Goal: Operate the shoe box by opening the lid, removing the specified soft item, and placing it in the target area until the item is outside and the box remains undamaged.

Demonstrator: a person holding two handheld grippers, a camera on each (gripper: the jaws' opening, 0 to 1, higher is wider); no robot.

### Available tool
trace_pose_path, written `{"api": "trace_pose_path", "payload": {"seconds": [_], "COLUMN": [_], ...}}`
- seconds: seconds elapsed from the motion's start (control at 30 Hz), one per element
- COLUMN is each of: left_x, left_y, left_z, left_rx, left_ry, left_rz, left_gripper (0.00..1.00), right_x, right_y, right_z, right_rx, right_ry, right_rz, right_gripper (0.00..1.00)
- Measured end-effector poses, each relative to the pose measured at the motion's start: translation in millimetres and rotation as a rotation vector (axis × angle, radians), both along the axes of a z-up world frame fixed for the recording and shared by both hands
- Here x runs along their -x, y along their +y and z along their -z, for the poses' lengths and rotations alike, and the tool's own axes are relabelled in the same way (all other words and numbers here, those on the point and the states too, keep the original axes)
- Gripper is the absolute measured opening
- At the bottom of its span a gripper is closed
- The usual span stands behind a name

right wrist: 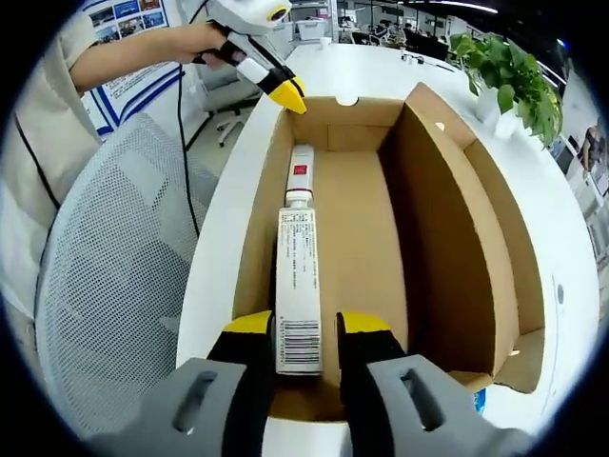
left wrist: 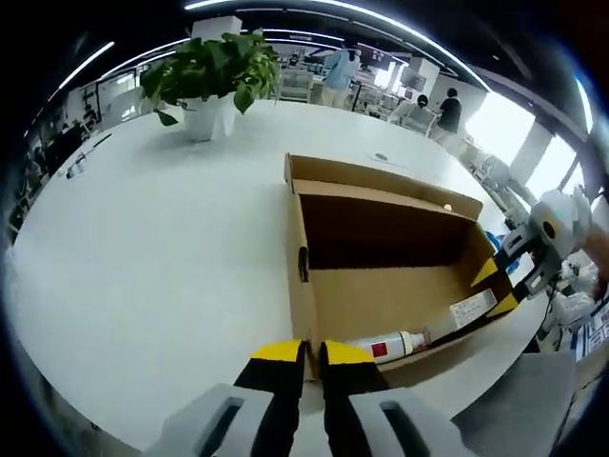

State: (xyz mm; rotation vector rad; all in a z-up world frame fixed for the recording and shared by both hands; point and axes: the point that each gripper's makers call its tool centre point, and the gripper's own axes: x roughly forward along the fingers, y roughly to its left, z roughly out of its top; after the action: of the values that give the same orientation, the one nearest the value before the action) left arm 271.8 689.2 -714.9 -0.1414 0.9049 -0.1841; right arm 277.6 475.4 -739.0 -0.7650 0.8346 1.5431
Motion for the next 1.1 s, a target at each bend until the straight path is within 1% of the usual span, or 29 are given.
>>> {"api": "trace_pose_path", "payload": {"seconds": [0.1, 0.13, 0.2, 0.3, 0.47, 0.57, 0.7, 0.8, 0.87, 1.1], "left_x": [-0.2, -0.7, -1.0, -0.9, -1.3, -1.1, -1.2, -0.5, -0.3, 1.0], "left_y": [0.4, 1.4, 2.1, 2.3, 2.9, 2.9, 3.0, 1.6, 1.2, -0.4], "left_z": [0.4, 0.8, 0.9, 0.9, 1.0, 1.0, 1.0, 0.2, -0.1, -1.1], "left_rx": [-0.012, -0.014, -0.017, -0.012, -0.018, -0.022, -0.023, -0.025, -0.027, -0.028], "left_ry": [-0.003, -0.004, -0.006, -0.007, -0.007, -0.009, -0.009, -0.008, -0.007, -0.007], "left_rz": [-0.002, -0.002, -0.003, -0.009, -0.007, -0.005, -0.005, -0.003, -0.003, -0.004], "left_gripper": [0.06, 0.05, 0.05, 0.05, 0.05, 0.05, 0.05, 0.05, 0.05, 0.05], "right_x": [3.4, 4.6, 3.9, 4.2, 3.1, 2.8, 3.0, 1.2, 0.3, -0.9], "right_y": [0.0, 0.2, 1.1, 0.9, 1.9, 0.7, 0.6, 0.9, 0.0, -3.0], "right_z": [-0.1, -0.2, -0.4, -1.1, -8.2, -10.7, -18.1, -23.6, -27.2, -43.4], "right_rx": [0.001, 0.0, -0.008, -0.009, -0.025, -0.029, -0.046, -0.059, -0.064, -0.09], "right_ry": [0.011, 0.011, -0.007, -0.01, -0.001, -0.015, -0.029, -0.026, -0.038, -0.05], "right_rz": [-0.005, -0.006, -0.019, -0.018, 0.01, 0.001, -0.005, 0.007, 0.005, 0.012], "right_gripper": [0.17, 0.17, 0.16, 0.16, 0.16, 0.15, 0.15, 0.15, 0.15, 0.15]}}
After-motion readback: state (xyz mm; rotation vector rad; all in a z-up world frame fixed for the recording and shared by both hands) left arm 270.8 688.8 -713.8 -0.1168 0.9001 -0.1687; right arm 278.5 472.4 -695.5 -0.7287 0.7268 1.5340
